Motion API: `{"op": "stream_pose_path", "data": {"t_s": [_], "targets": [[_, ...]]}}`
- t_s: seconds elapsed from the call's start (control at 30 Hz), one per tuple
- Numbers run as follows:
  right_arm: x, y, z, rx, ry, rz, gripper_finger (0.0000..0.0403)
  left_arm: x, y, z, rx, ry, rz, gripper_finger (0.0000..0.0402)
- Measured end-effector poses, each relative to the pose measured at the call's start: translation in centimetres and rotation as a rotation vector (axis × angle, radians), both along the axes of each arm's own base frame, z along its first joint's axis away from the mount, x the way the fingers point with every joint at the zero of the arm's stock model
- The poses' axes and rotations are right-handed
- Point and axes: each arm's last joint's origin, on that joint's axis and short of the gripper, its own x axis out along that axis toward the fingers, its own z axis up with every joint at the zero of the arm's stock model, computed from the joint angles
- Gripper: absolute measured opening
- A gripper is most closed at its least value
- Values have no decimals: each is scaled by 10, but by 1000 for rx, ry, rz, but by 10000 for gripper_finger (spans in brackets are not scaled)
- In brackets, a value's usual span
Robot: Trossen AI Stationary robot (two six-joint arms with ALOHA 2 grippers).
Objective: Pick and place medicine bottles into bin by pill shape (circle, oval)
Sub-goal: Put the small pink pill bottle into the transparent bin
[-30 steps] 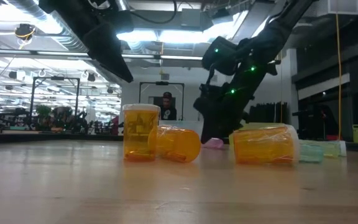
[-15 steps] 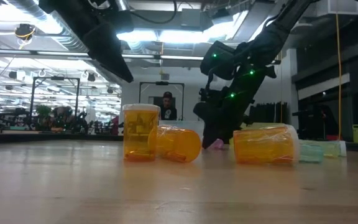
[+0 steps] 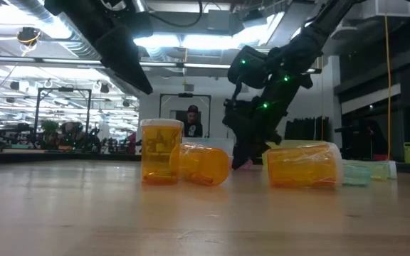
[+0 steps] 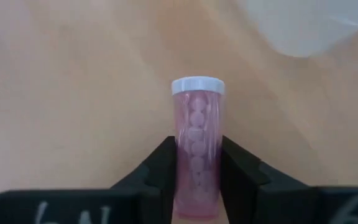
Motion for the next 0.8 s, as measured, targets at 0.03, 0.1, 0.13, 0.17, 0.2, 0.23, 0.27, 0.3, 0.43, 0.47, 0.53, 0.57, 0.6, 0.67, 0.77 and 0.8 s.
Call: {"op": "stream_pose_path", "data": {"t_s": [0.03,0.1,0.13,0.17,0.2,0.23,0.27,0.3,0.43,0.47,0.53,0.57,0.6,0.67,0.77,0.8], "targets": [[3,1,2,19,-11,40,94,0,0,0,0,0,0,157],[10,3,11,50,-48,114,96,0,0,0,4,2,-4,157],[14,3,15,55,-71,141,97,0,0,0,13,7,-14,157],[18,3,20,52,-90,159,98,0,0,0,20,10,-21,157],[21,2,25,37,-104,177,98,0,0,0,26,13,-28,157],[25,1,30,20,-117,191,98,0,0,0,31,15,-33,157],[28,0,35,-5,-130,200,98,0,0,0,32,16,-35,157],[32,-1,40,-31,-141,206,98,0,0,0,32,16,-35,157],[43,-11,61,-198,-166,150,98,0,0,0,32,16,-35,157],[45,-16,67,-252,-167,120,98,0,0,0,32,16,-34,157],[47,-25,77,-348,-162,33,98,0,0,0,32,16,-34,157],[47,-29,81,-386,-157,-9,99,0,0,0,32,15,-35,157],[48,-33,84,-413,-155,-45,99,0,0,0,32,16,-35,157],[48,-40,89,-441,-159,-94,100,0,0,0,32,15,-34,157],[46,-48,90,-420,-184,-156,100,0,0,0,33,15,-35,157],[45,-51,90,-410,-191,-179,100,0,0,0,34,16,-37,157]]}}
